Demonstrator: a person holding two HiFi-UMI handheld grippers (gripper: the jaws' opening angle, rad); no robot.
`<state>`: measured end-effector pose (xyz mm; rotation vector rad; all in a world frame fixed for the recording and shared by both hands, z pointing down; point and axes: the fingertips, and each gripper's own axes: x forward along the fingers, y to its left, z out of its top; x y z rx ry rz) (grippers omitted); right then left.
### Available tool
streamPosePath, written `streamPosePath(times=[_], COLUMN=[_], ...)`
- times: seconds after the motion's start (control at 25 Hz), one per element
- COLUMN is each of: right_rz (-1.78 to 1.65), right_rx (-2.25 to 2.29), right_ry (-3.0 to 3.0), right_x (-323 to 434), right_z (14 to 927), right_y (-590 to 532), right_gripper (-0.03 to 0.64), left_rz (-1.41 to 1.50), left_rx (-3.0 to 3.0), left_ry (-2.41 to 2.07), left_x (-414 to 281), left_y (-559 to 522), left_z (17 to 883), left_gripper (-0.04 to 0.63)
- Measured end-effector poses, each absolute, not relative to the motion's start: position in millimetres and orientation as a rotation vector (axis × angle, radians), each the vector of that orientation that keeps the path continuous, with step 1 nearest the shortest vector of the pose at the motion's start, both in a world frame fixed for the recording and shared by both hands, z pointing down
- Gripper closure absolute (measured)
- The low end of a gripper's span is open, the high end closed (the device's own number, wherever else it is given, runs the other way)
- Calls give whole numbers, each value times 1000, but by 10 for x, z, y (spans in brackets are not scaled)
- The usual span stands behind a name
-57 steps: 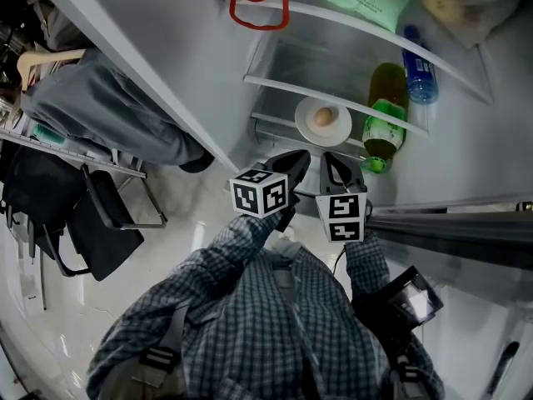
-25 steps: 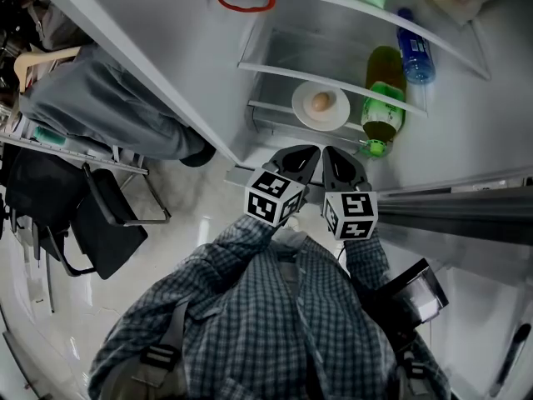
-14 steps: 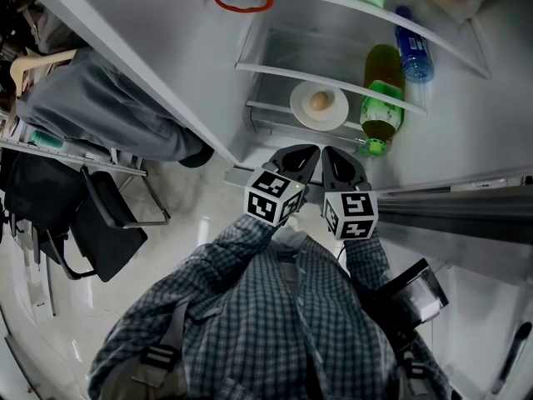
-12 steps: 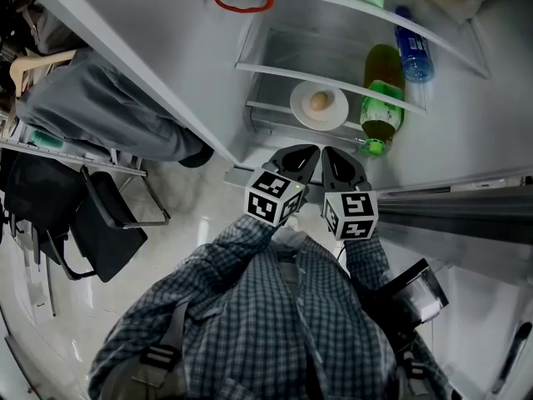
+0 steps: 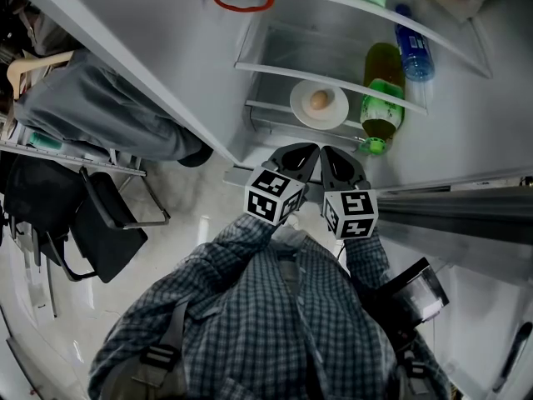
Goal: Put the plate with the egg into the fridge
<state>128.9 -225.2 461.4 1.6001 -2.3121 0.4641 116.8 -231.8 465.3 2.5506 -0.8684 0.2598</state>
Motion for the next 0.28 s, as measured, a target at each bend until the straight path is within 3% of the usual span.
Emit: streamPosePath(times=[0.28], right_rz=[476], right_rx=[1599], right_ry=[-2325], right_x=[1286], right_z=[4637], right_y=[-2261], right_gripper=[611], left_rz=[263], left_rx=[2551], left_ry=[-866], left_x=[1161], left_y=[-2331], left_z=[4674], left_gripper=[589])
